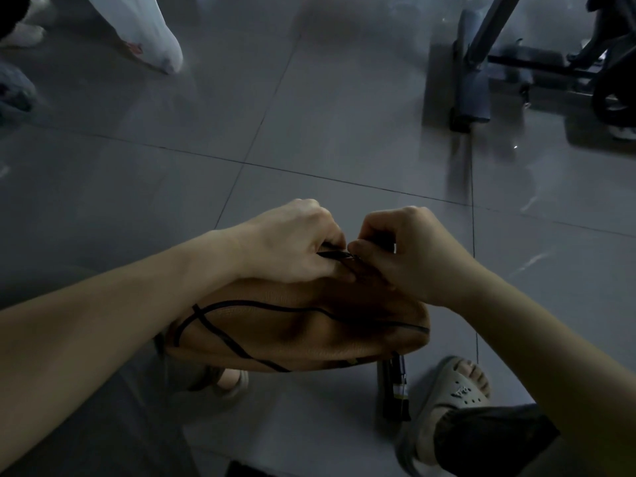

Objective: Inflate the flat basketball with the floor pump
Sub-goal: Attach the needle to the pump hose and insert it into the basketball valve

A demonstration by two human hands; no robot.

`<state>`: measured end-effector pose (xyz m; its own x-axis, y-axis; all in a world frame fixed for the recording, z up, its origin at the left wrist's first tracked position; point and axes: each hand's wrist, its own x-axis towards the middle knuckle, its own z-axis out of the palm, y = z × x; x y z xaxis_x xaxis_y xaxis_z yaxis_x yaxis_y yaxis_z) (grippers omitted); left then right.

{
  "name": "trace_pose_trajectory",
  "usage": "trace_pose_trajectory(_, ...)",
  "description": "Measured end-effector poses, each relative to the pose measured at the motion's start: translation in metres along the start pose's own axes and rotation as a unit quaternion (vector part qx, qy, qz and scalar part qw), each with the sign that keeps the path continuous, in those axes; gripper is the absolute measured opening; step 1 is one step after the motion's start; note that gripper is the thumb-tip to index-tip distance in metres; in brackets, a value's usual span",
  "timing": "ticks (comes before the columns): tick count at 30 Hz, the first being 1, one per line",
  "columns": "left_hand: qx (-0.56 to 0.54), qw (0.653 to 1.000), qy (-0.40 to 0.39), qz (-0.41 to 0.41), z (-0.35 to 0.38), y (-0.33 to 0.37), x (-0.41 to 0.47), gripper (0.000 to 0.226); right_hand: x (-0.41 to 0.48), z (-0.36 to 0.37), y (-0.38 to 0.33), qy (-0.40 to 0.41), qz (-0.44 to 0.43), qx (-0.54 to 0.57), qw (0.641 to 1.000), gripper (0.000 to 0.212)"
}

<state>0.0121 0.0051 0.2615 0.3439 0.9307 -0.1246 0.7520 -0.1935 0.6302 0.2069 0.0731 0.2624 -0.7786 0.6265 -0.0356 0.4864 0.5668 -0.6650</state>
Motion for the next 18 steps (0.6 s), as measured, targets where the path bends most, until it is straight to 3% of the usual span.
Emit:
trace_pose_trajectory(10,0.015,1.0,-0.006,-0.014,0.001,-0.007,0.004,0.03,0.002,0.007,0.0,0.002,-0.015,-0.076,0.997,0.024)
trace_pose_trajectory(12,0.01,1.0,-0.002,-0.01,0.002,-0.009,0.003,0.027,0.004,0.002,0.004,-0.025,0.025,0.009,0.999,0.028)
trace_pose_trajectory(15,0.0,1.0,0.001,-0.014,-0.001,-0.016,0.007,0.025,0.004,-0.013,0.007,-0.045,0.092,0.226,0.969,0.035)
trace_pose_trajectory(18,-0.005,1.0,0.003,-0.014,-0.001,-0.019,0.011,0.014,0.002,-0.013,0.01,-0.038,0.059,0.185,0.98,0.017)
